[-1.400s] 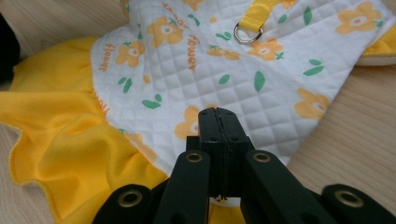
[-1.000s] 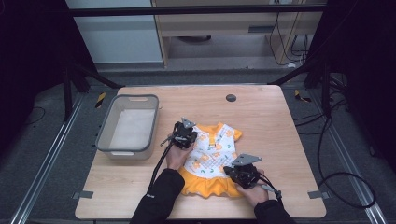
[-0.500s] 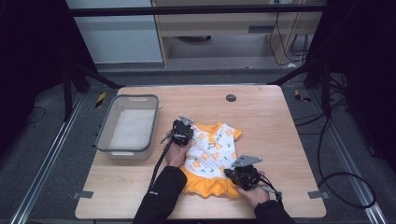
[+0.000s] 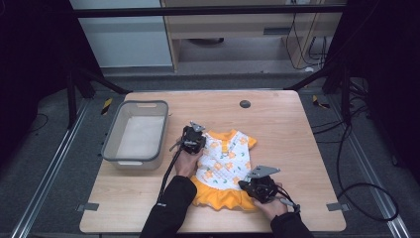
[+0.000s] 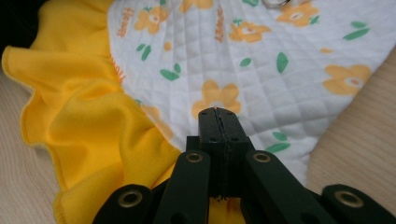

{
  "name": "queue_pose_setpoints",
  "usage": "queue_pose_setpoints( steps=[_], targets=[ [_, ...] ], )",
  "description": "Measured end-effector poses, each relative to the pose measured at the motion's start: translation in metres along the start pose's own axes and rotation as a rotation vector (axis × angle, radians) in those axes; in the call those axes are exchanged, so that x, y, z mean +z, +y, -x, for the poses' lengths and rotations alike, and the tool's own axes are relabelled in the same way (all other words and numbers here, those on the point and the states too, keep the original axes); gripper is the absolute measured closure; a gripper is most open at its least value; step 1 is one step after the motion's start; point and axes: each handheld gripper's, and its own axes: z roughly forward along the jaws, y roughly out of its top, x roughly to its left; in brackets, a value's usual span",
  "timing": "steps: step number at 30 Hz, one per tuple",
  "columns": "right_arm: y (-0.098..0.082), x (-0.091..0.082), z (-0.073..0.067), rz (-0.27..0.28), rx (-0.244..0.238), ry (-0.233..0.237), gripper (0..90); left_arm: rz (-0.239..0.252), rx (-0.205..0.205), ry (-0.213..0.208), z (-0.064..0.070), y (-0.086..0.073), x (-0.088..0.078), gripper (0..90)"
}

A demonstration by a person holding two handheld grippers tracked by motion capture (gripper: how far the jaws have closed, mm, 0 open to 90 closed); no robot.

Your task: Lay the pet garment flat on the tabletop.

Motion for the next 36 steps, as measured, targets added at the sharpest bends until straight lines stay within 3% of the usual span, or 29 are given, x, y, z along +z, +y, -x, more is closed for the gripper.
queue_pose_setpoints(
  steps=[5,8,9,10,11,13,16,17,21,23,28,29,33,36],
  targets=[
    [0.01,-0.016,0.006,0.102,0.0,-0.015,90.0,0.08,0.051,-0.064,0.001,0.001,-0.046,80.2],
    [0.019,-0.024,0.015,0.153,0.022,-0.036,90.0,0.12,0.036,-0.127,0.003,-0.004,-0.071,80.4],
    [0.025,-0.026,0.021,0.179,0.031,-0.045,90.0,0.13,0.055,-0.147,0.007,-0.011,-0.088,81.9],
    [0.025,-0.026,0.021,0.179,0.031,-0.045,90.0,0.13,0.055,-0.147,0.007,-0.011,-0.088,82.2],
    [0.034,-0.026,0.027,0.199,0.041,-0.051,90.0,0.132,0.083,-0.159,0.011,-0.018,-0.101,83.1],
    [0.045,-0.023,0.032,0.214,0.041,-0.057,90.0,0.114,0.107,-0.17,0.016,-0.026,-0.111,84.5],
    [0.056,-0.019,0.037,0.222,0.042,-0.071,90.0,0.095,0.136,-0.179,0.023,-0.034,-0.117,85.7],
    [0.066,-0.013,0.043,0.232,0.035,-0.077,90.0,0.071,0.168,-0.185,0.03,-0.043,-0.119,86.3],
    [0.078,-0.003,0.05,0.231,0.045,-0.089,90.0,0.039,0.18,-0.212,0.038,-0.058,-0.117,86.5],
    [0.086,0.011,0.059,0.221,0.067,-0.1,90.0,0.019,0.183,-0.221,0.041,-0.068,-0.11,86.6],
    [0.086,0.029,0.069,0.214,0.102,-0.133,90.0,-0.028,0.197,-0.213,0.045,-0.075,-0.099,86.9],
    [0.084,0.037,0.073,0.187,0.098,-0.15,90.0,-0.05,0.212,-0.214,0.048,-0.079,-0.095,87.1],
    [0.08,0.047,0.077,0.155,0.09,-0.176,90.0,-0.076,0.232,-0.206,0.051,-0.085,-0.091,87.5],
    [0.076,0.058,0.08,0.132,0.113,-0.192,90.0,-0.075,0.239,-0.201,0.052,-0.087,-0.092,87.9]
  ],
)
